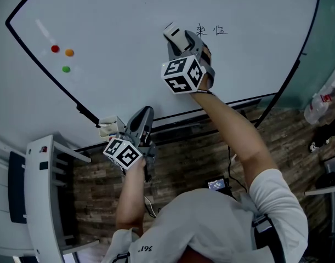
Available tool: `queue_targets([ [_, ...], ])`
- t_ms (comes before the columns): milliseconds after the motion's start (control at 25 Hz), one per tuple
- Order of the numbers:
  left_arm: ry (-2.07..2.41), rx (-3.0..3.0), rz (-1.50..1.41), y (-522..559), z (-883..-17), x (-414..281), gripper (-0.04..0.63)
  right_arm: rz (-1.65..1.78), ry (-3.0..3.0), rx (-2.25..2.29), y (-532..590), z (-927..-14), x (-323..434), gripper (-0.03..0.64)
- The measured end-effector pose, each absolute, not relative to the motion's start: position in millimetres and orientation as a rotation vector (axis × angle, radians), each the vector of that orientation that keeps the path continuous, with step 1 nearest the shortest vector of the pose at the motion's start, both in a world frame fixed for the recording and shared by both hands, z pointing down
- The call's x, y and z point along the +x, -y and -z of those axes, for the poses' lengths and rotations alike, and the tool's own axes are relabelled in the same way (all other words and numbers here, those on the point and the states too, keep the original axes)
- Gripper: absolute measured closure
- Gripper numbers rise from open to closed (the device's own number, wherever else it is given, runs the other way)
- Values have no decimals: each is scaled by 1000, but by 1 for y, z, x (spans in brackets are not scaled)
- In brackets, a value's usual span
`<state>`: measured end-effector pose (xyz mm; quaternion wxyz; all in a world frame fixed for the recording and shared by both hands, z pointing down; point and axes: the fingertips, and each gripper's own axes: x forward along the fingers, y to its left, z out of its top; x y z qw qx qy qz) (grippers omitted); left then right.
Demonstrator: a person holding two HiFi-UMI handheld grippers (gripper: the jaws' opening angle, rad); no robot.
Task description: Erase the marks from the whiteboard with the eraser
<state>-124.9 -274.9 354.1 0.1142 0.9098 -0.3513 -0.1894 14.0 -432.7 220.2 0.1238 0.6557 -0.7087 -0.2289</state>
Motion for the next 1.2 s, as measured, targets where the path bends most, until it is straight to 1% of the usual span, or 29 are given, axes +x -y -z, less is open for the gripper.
queue_targets([
  [240,1000,2672,543,279,-354,-104,581,654,2041,1945,434,-220,43,365],
  [1040,939,2694,511,286,-357,-63,581,658,2000,1991,432,-220,95,365],
  [1200,924,2699,509,290,-357,-38,581,649,1987,2006,434,-222,124,365],
])
